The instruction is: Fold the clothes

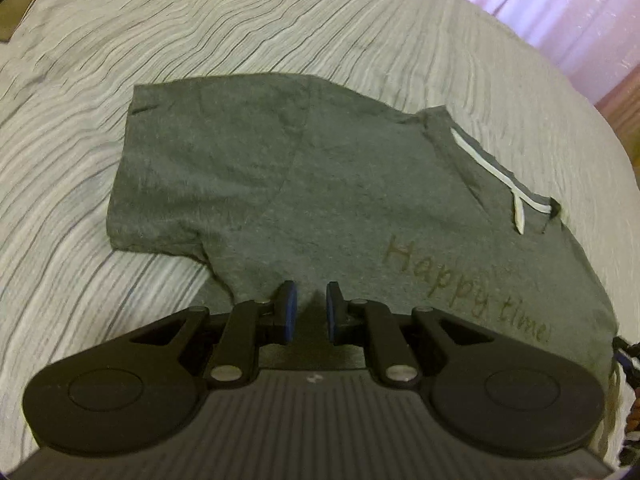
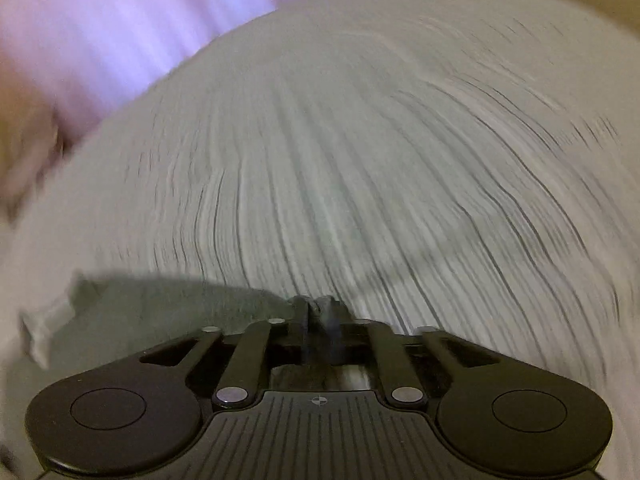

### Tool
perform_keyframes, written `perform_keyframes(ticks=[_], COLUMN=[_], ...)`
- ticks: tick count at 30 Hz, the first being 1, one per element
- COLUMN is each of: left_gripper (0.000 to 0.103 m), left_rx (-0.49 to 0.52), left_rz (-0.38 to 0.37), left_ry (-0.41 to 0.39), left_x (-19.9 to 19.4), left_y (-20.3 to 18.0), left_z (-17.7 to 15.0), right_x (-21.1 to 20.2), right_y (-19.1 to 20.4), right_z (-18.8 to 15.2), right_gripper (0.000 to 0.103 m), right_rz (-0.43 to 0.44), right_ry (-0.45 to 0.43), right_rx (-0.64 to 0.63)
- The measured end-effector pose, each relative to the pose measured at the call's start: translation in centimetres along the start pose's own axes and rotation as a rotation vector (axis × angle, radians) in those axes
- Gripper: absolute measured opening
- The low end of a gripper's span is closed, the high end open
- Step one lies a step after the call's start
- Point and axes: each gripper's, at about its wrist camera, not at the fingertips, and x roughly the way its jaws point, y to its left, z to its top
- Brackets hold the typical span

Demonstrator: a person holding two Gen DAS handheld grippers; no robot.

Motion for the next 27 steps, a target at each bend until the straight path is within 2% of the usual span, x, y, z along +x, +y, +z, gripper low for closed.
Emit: perform_keyframes(ticks=[1,3,5,7,9,11,12,13,16,18,19,22,23,24,25,27], left_gripper=[0.01,0.01,0.01,0.011,0.011,0.011,0.011,0.011,0.011,0.011,0.011,0.011,0.011,0.012,0.013,0.013], left_rx=[-0.002,-0.025,-0.047,-0.065,-0.067,-0.065,-0.063,-0.061,-0.062,-0.085,-0.098,-0.103,-0.085,-0.065,-0.041,0.003], left_rz=[-0.002,-0.009,-0.024,-0.04,-0.054,-0.063,-0.068,-0.072,-0.056,-0.04,-0.038,-0.059,-0.061,-0.065,-0.07,-0.07], left_ry=[-0.003,-0.001,0.005,0.011,0.022,0.029,0.029,0.029,0.031,0.038,0.04,0.038,0.036,0.036,0.038,0.053], left_x=[-0.2,-0.5,-0.8,-1.0,-1.1,-1.2,-1.4,-1.5,-2.1,-2.6,-2.9,-4.6,-5.4,-6.1,-7.0,-8.6], left_y=[0.2,0.8,1.3,1.7,2.0,2.4,2.7,3.0,4.6,6.3,7.1,8.8,9.3,9.7,10.3,11.5], left_z=[0.0,0.0,-0.2,-0.4,-0.8,-1.2,-1.3,-1.4,-1.9,-2.5,-2.8,-3.7,-4.0,-4.3,-4.7,-5.5], right_x=[-1.3,-4.2,-4.9,-5.4,-6.0,-5.4,-4.9,-4.4,-4.9,-5.7,-6.1,-7.7,-8.8,-10.1,-11.5,-14.2], right_y=[-0.8,-2.7,-3.1,-3.5,-3.8,-3.9,-4.0,-4.0,-2.5,-3.1,-3.5,-4.7,-4.7,-4.2,-3.6,-2.4], right_z=[-0.1,-2.0,-4.7,-7.4,-10.2,-11.1,-11.0,-10.8,-9.7,-9.6,-9.5,-9.7,-9.8,-10.2,-10.8,-12.6], right_gripper=[0.071,0.071,0.07,0.057,0.055,0.042,0.019,0.006,0.005,0.006,0.006,0.007,0.01,0.034,0.067,0.068], right_rz=[0.014,0.104,0.154,0.2,0.246,0.241,0.237,0.234,0.091,-0.048,-0.118,-0.05,-0.033,-0.027,-0.023,-0.029], right_ry=[-0.009,0.02,0.083,0.148,0.214,0.194,0.172,0.151,0.072,0.061,0.057,0.11,0.115,0.12,0.124,0.147], right_rx=[0.086,0.264,0.389,0.51,0.63,0.66,0.665,0.669,0.454,0.316,0.246,0.291,0.285,0.24,0.188,0.082])
